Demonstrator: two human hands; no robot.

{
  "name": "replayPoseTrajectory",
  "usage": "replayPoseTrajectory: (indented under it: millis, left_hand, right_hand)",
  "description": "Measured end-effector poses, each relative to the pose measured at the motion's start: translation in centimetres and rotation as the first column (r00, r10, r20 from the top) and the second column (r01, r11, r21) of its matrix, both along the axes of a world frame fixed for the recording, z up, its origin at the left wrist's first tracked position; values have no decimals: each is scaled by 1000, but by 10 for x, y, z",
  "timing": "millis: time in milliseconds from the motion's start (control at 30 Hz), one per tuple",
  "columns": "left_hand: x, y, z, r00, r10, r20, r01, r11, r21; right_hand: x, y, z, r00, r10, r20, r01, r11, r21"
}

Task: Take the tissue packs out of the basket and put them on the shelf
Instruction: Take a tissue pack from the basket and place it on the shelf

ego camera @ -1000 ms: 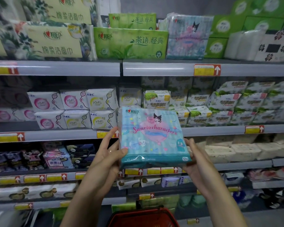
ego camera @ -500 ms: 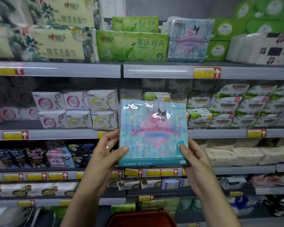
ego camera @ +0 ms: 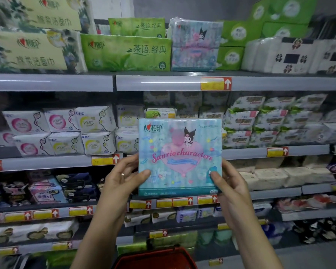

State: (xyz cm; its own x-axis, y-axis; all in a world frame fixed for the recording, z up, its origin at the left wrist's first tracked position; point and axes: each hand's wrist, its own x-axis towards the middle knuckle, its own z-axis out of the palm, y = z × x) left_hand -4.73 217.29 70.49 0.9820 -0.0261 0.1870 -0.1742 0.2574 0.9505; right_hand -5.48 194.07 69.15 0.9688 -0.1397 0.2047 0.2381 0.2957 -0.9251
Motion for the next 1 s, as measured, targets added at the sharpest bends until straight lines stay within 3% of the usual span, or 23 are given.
replayPoseTrajectory:
  millis: [667, 1000]
  left_hand:
    - [43, 1, 6, 999, -47, 22, 46, 998, 51]
    - [77, 25, 14, 985, -167, -39, 170, 981, 92]
  right_hand:
    - [37, 2, -1, 999, -45, 12, 44, 997, 57]
    - [55, 24, 5, 994, -105, -23, 107, 991, 83]
